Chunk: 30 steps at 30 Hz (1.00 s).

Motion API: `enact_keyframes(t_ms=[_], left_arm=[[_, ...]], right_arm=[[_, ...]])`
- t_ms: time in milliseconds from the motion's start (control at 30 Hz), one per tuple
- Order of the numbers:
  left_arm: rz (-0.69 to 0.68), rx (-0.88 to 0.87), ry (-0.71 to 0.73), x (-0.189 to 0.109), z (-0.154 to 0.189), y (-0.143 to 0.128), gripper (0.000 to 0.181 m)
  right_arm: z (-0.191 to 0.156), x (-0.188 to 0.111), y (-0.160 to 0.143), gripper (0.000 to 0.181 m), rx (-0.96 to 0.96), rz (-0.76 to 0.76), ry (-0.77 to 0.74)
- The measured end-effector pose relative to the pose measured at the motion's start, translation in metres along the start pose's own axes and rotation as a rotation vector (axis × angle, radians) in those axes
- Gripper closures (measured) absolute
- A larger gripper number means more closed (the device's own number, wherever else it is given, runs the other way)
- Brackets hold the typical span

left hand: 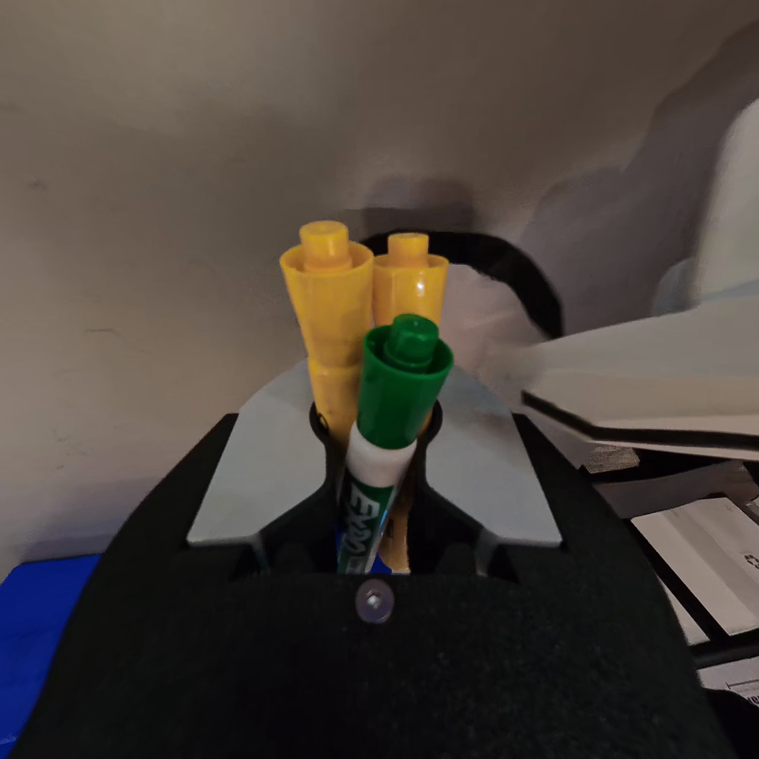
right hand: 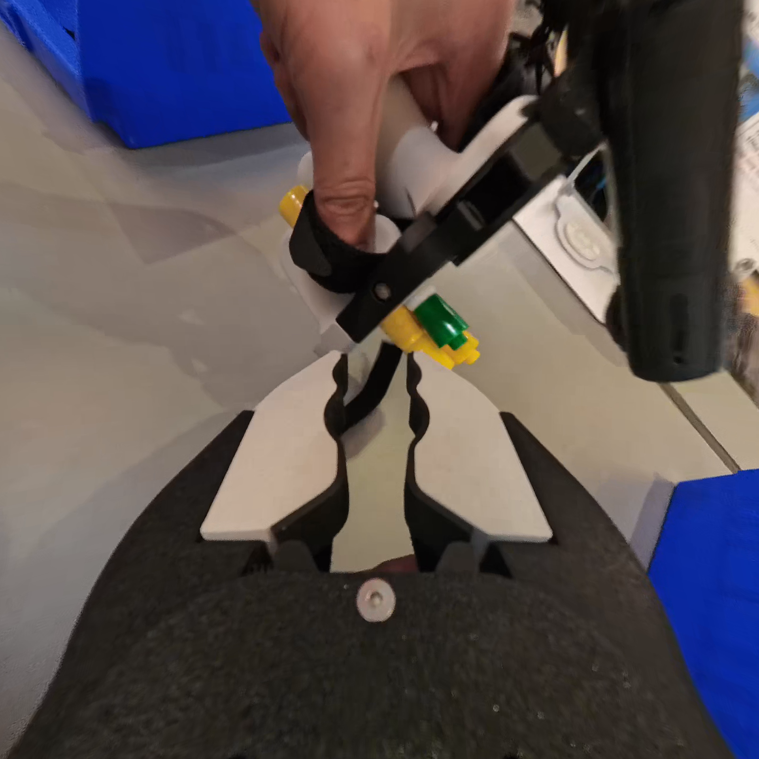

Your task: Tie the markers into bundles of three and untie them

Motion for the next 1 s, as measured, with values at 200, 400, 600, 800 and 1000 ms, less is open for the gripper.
enact_keyframes(t_ms=[200, 400, 600, 800, 1000], left_arm=[[0.014, 0.029, -0.010, 0.002, 0.003, -0.002, 0.141], [0.002, 0.077, 0.044, -0.002, 0.009, 0.006, 0.140], [-0.005, 0.119, 0.057, -0.007, 0.021, 0.015, 0.141], [-0.017, 0.140, 0.054, -0.006, 0.026, 0.019, 0.140], [-0.019, 0.155, 0.058, -0.003, 0.026, 0.015, 0.140]], right_arm=[[0.041, -0.015, -0.016, 0.154, 0.027, 0.373, 0.166], [0.062, 0.006, -0.036, 0.142, 0.160, 0.508, 0.454], [0.064, 0.012, -0.040, 0.141, 0.267, 0.586, 0.559], [0.060, 0.011, -0.042, 0.161, 0.173, 0.562, 0.492], [0.066, 0.007, -0.049, 0.162, 0.172, 0.537, 0.554]])
Point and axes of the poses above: each gripper's, where its closed fingertips meet, x out along the fingers, y out of its top, z = x × y across the jaws, the point moved 7 cm from there along -x, back along the fingers, and after that the axes turned 2 degrees about -x, right-handed, at the moved point
